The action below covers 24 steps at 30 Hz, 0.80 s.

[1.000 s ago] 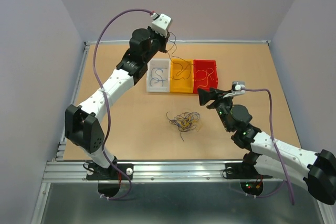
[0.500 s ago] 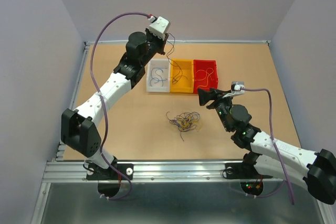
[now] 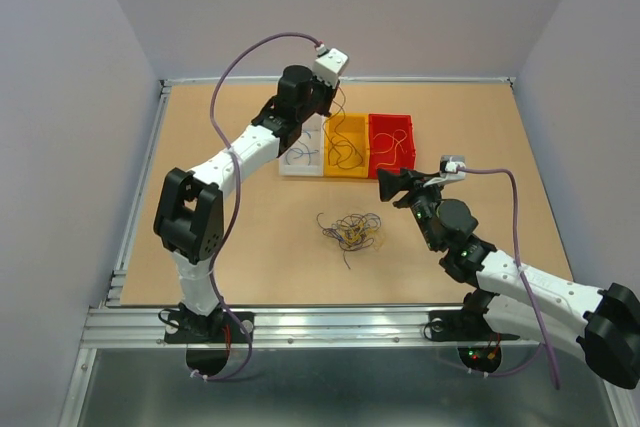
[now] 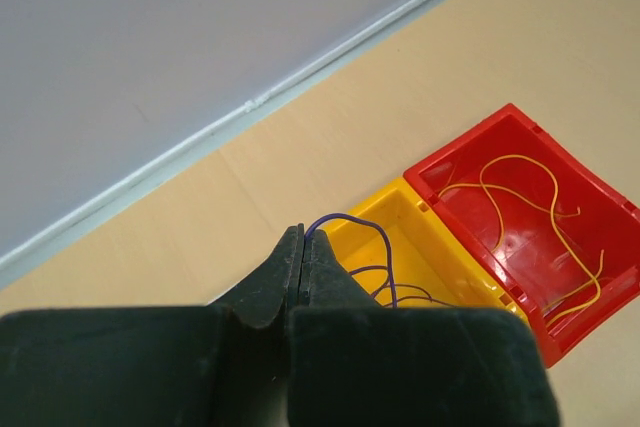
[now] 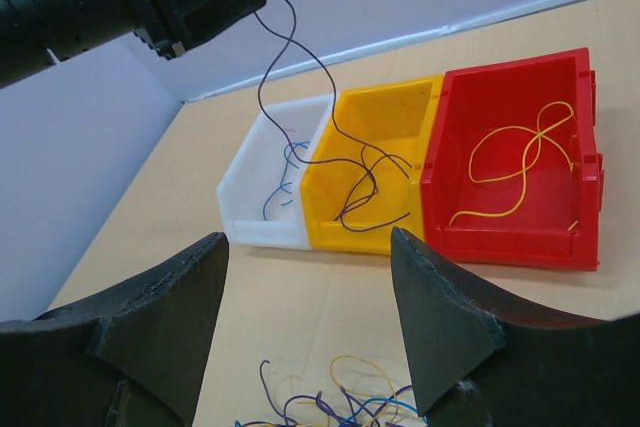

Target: Untangle the cables

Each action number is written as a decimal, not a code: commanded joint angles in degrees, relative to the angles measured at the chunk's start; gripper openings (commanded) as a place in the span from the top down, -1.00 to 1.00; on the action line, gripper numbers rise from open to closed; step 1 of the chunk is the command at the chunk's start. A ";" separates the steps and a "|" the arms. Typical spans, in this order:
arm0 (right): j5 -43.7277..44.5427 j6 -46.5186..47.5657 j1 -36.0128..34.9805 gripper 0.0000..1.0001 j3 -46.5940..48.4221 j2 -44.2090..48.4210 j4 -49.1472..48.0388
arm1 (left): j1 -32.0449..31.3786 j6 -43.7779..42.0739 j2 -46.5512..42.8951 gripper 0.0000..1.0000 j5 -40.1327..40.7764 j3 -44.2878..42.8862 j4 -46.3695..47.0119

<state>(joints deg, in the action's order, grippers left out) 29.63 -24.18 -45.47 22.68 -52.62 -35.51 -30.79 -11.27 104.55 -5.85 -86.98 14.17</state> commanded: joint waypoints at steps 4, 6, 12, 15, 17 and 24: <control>1.93 -0.25 -0.32 -0.43 0.44 0.68 -1.06 | -2.17 0.90 4.07 1.00 0.39 -4.95 -1.86; 2.10 -0.34 -0.32 -0.42 0.53 0.68 -0.97 | -2.61 0.72 6.09 1.00 0.75 -5.92 -3.44; 2.54 -0.51 -0.32 -0.42 0.53 1.03 -0.62 | -3.58 1.42 9.87 1.00 1.28 -7.86 -9.07; 2.63 -0.60 -0.32 -0.43 0.61 0.94 -0.53 | -3.75 1.77 11.72 1.00 1.28 -6.98 -10.39; 2.54 -0.69 -0.32 -0.43 0.70 0.33 -0.44 | -3.76 1.51 13.39 1.00 0.49 -7.59 -11.97; 2.89 -1.04 -0.23 -0.43 1.58 -0.99 0.35 | -3.76 2.65 21.73 1.00 -2.49 -12.86 -15.40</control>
<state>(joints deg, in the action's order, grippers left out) 30.57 -24.45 -45.47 22.68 -53.30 -34.70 -34.50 -10.07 124.46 -5.96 -96.77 0.62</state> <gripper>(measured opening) 0.711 0.022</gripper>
